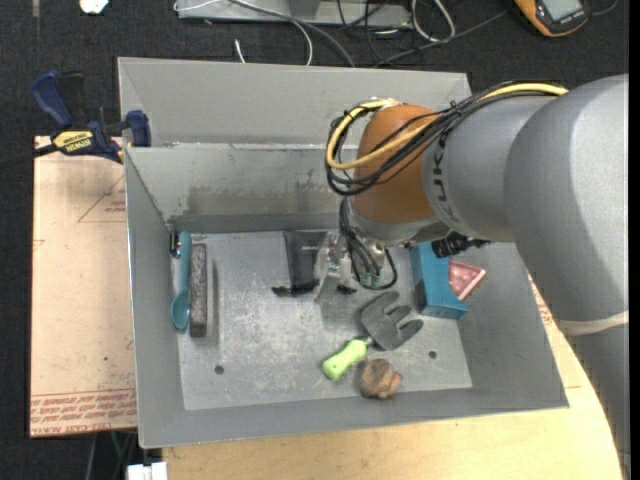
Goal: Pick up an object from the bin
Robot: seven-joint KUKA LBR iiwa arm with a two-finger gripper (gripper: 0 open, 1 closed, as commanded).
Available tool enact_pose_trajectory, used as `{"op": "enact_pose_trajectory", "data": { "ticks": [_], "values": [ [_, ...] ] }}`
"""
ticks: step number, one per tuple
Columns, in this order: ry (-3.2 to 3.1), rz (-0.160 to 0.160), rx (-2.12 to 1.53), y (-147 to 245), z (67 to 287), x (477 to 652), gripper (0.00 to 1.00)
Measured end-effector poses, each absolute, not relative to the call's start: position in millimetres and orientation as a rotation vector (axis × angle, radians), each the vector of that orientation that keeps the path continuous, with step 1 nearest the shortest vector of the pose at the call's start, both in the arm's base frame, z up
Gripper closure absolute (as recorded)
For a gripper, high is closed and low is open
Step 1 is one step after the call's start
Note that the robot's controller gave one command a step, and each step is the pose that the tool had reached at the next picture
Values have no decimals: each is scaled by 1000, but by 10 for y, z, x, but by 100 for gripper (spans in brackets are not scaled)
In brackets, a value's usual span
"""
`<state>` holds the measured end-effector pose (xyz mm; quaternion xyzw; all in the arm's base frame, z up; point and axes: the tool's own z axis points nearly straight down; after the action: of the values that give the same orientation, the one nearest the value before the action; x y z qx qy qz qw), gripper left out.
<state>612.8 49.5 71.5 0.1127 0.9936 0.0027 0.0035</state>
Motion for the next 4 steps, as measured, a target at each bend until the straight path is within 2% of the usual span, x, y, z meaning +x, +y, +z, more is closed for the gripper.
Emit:
{"op": "enact_pose_trajectory", "data": {
  "ticks": [1, 2, 3, 4],
  "values": [
    [3130, 5, -25, 555, 719, 6131, 100],
    [3130, 6, -218, 638, 1339, 6161, 100],
    [3087, 5, -499, 605, 1345, 6368, 100],
    [3049, 6, -697, 1097, 893, 6478, 100]
  ]
}}
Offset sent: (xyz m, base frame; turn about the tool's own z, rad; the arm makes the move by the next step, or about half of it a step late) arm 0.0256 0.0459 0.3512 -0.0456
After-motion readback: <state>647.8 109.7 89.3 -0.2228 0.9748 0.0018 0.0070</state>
